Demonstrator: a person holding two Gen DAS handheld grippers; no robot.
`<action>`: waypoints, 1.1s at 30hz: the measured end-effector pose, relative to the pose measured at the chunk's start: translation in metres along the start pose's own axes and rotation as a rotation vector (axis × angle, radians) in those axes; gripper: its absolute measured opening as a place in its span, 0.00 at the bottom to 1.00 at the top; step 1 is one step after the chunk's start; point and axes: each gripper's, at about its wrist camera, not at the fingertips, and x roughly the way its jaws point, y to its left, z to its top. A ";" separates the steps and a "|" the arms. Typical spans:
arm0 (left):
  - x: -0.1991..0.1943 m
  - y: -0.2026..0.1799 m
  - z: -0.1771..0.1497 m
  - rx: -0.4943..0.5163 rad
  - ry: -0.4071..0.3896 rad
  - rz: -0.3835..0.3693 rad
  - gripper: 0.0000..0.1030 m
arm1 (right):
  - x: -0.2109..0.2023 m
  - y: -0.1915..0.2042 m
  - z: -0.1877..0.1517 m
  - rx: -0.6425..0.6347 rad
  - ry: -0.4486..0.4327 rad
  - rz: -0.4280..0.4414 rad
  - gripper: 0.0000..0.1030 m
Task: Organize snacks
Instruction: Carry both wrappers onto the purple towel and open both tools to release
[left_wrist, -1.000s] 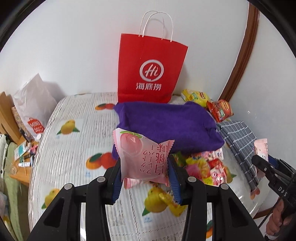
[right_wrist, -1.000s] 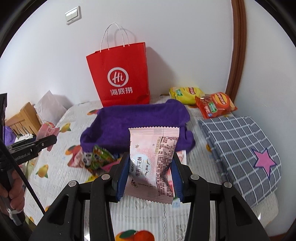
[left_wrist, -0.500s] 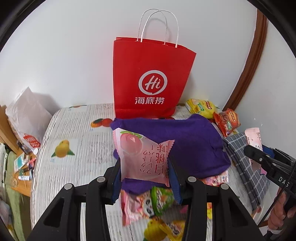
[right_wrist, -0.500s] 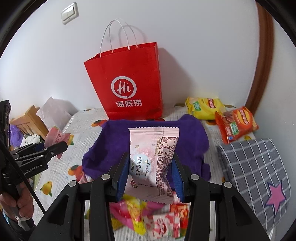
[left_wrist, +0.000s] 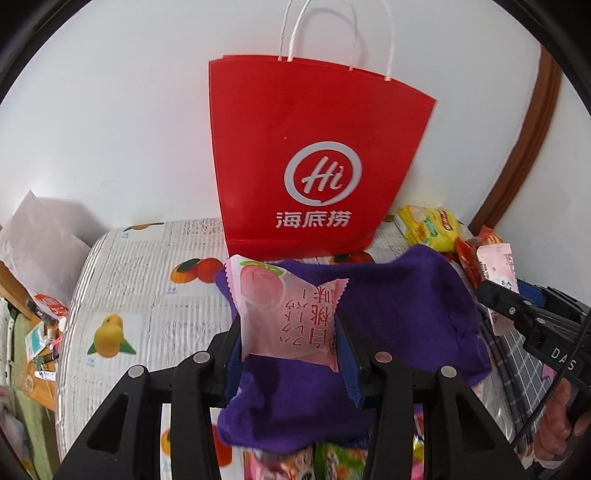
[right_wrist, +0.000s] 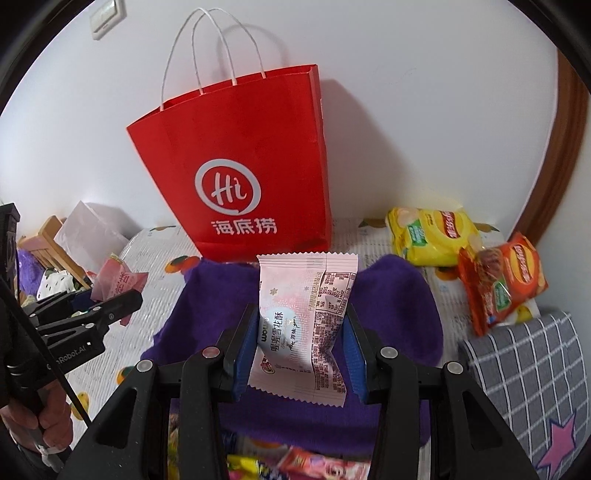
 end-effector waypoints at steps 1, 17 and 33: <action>0.006 0.002 0.002 -0.013 0.006 -0.006 0.41 | 0.005 -0.001 0.003 -0.003 0.002 0.003 0.42; 0.075 0.018 -0.003 -0.065 0.118 -0.070 0.41 | 0.075 -0.040 0.003 -0.013 0.163 -0.019 0.42; 0.116 0.018 -0.017 -0.109 0.207 -0.106 0.44 | 0.132 -0.055 -0.017 0.011 0.332 -0.039 0.43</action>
